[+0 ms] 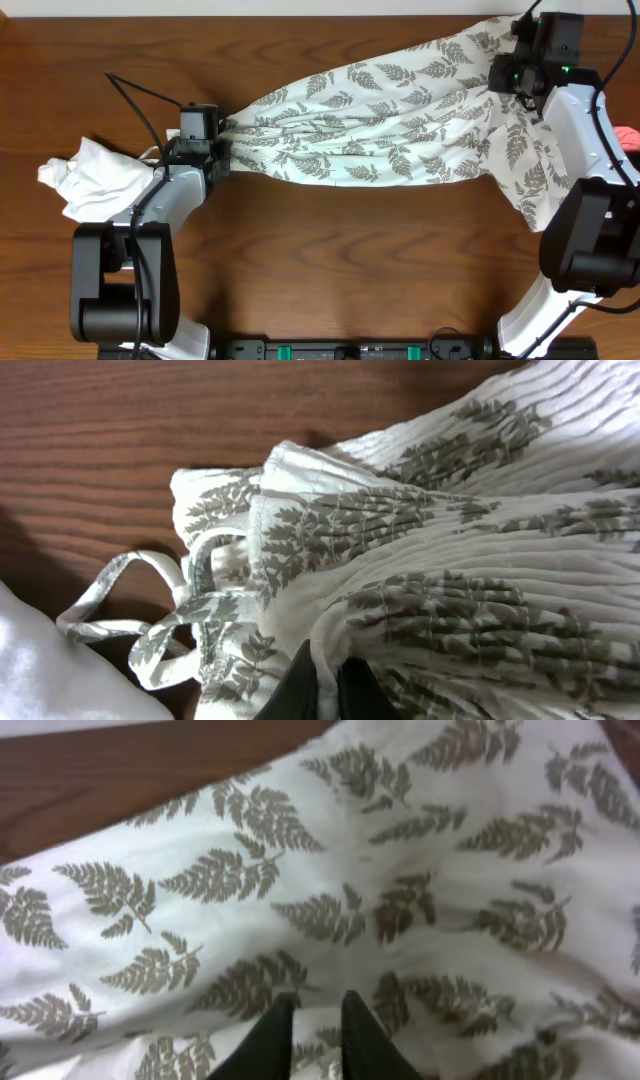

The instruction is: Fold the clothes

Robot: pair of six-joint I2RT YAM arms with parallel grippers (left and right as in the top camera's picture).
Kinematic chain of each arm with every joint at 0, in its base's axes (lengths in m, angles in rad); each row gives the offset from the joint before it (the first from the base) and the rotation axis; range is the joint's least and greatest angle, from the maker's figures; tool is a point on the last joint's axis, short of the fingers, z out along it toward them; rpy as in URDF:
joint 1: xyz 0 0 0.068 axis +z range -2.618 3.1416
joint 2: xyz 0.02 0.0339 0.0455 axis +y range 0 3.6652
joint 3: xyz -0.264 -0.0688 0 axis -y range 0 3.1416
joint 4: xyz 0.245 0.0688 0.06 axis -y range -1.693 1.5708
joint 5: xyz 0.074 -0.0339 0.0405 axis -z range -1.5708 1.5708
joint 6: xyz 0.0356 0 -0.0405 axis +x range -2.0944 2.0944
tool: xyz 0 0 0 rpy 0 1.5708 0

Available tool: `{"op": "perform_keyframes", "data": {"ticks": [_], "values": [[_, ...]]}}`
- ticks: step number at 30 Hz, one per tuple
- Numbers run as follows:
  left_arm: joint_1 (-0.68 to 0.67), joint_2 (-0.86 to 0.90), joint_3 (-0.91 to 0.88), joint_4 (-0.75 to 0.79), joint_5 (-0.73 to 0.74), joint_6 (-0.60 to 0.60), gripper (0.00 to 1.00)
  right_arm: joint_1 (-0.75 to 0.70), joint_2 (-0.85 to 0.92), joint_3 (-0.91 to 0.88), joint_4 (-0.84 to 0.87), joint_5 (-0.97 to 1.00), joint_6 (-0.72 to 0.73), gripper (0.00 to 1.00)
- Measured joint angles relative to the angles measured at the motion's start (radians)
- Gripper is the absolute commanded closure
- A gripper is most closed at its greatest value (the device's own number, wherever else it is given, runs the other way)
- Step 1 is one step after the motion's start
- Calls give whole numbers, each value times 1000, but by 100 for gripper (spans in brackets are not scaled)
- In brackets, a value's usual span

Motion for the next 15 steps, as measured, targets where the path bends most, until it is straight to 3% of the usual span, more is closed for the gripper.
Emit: {"op": "perform_keyframes", "data": {"ticks": [2, 3, 10, 15], "values": [[0, 0, 0, -5, 0, 0, 94, 0, 3, 2, -25, 2, 4, 57], [0, 0, 0, -7, 0, 0, 94, -2, 7, 4, -61, 4, 9, 52], [0, 0, 0, -31, 0, 0, 94, -48, 22, 8, -409, -19, 110, 34], [0, 0, 0, -29, 0, 0, 94, -83, 22, 10, -519, -26, 59, 22]]}}
